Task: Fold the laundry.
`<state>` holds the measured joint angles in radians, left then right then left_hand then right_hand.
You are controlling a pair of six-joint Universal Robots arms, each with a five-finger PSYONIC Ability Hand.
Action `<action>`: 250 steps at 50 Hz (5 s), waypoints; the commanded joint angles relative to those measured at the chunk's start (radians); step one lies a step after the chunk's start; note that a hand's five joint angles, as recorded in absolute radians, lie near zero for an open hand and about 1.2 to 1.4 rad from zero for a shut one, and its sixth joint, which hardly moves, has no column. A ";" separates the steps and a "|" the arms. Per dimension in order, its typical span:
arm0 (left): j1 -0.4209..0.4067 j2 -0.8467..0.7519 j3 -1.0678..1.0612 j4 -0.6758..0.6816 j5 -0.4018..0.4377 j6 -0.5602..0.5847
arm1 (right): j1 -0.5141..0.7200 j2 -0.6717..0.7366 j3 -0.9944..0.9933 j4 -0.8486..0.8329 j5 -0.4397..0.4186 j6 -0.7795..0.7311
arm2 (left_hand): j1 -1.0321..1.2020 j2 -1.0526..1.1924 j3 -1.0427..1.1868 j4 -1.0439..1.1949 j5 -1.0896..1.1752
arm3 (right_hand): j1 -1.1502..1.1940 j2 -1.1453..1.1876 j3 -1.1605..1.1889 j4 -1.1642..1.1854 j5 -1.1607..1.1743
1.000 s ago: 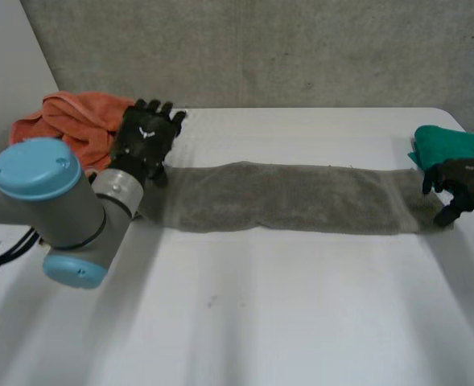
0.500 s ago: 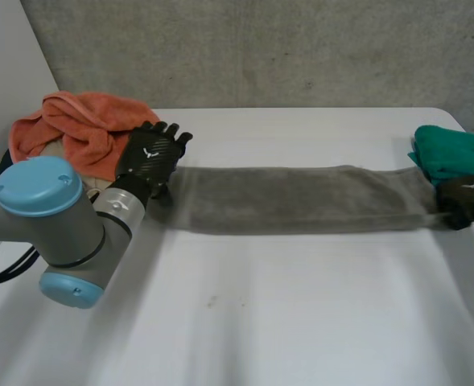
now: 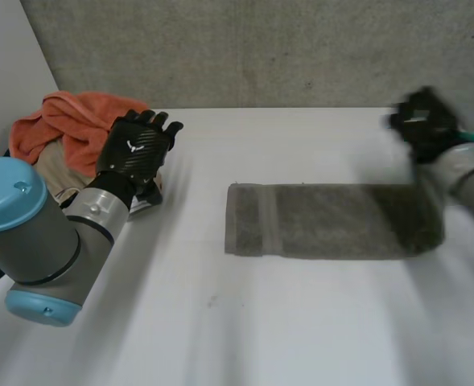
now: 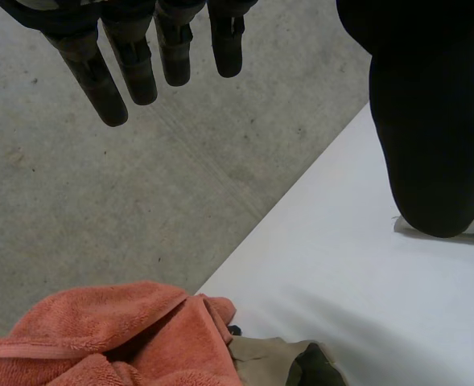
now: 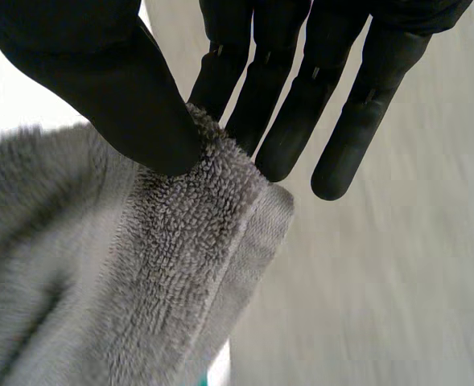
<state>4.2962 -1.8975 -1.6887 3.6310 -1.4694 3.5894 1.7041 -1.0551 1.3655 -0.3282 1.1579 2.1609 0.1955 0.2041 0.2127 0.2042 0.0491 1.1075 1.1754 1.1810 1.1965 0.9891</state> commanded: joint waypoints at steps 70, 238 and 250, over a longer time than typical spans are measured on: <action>-0.282 -0.595 0.629 -0.203 -0.229 0.094 | 0.081 -0.046 0.368 0.032 0.163 0.341 | 0.015 0.007 -0.002 0.006 -0.013 | -0.397 -0.465 -0.471 -0.486 -0.453; -0.296 -0.244 0.712 -0.634 0.317 -0.204 | 0.235 0.084 0.370 -0.318 0.069 0.378 | -0.011 -0.020 -0.029 -0.020 -0.039 | 0.289 0.221 0.215 0.200 0.232; -0.266 -0.210 0.727 -0.598 0.314 -0.204 | 0.151 0.070 0.118 -0.330 0.092 0.474 | -0.011 -0.020 -0.029 -0.020 -0.039 | 0.289 0.221 0.215 0.200 0.233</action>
<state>4.0192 -2.1338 -0.9707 3.0059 -1.1529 3.3852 1.9263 -0.9782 1.6267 -0.6531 1.2426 2.5662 0.1955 0.2041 0.2127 0.2042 0.0489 1.0231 1.1374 1.1500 1.1936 0.9189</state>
